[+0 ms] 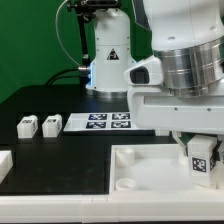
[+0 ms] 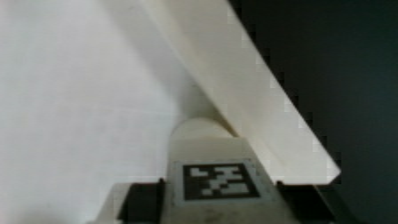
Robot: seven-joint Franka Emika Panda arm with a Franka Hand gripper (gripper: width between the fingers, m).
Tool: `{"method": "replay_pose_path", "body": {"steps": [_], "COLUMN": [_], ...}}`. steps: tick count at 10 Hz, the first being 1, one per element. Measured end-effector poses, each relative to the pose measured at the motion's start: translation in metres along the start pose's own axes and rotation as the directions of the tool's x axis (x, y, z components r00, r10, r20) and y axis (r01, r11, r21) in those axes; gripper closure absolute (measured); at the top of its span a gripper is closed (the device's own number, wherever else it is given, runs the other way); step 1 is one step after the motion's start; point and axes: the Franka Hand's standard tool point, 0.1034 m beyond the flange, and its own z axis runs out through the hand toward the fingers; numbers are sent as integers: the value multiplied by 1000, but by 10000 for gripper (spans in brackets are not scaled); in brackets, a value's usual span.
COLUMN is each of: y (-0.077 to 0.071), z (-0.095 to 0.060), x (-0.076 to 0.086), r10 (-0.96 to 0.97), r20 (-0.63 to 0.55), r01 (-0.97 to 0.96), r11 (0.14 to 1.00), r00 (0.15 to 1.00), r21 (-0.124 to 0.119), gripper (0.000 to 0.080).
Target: Assemble one leg
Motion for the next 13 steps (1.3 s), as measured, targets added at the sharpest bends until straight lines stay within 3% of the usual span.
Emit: {"method": "replay_pose_path", "body": {"steps": [2, 5, 6, 7, 8, 9, 10, 12, 13], "y": [-2, -2, -1, 3, 7, 7, 7, 9, 10], "z": [-1, 0, 1, 4, 4, 2, 3, 3, 3], "x": [1, 0, 0, -4, -8, -11, -9, -9, -7], "r10": [288, 254, 230, 111, -127, -296, -356, -554, -690], "r20": [36, 35, 35, 44, 56, 69, 66, 74, 72], "r01": [-288, -255, -230, -111, 129, 299, 359, 557, 693], "r11": [957, 967, 973, 994, 991, 953, 932, 829, 716], "r00": [957, 966, 973, 993, 990, 953, 932, 829, 721], "r21": [16, 16, 13, -1, -35, -51, -43, -37, -80], "gripper": [502, 502, 320, 208, 208, 161, 161, 151, 150]}}
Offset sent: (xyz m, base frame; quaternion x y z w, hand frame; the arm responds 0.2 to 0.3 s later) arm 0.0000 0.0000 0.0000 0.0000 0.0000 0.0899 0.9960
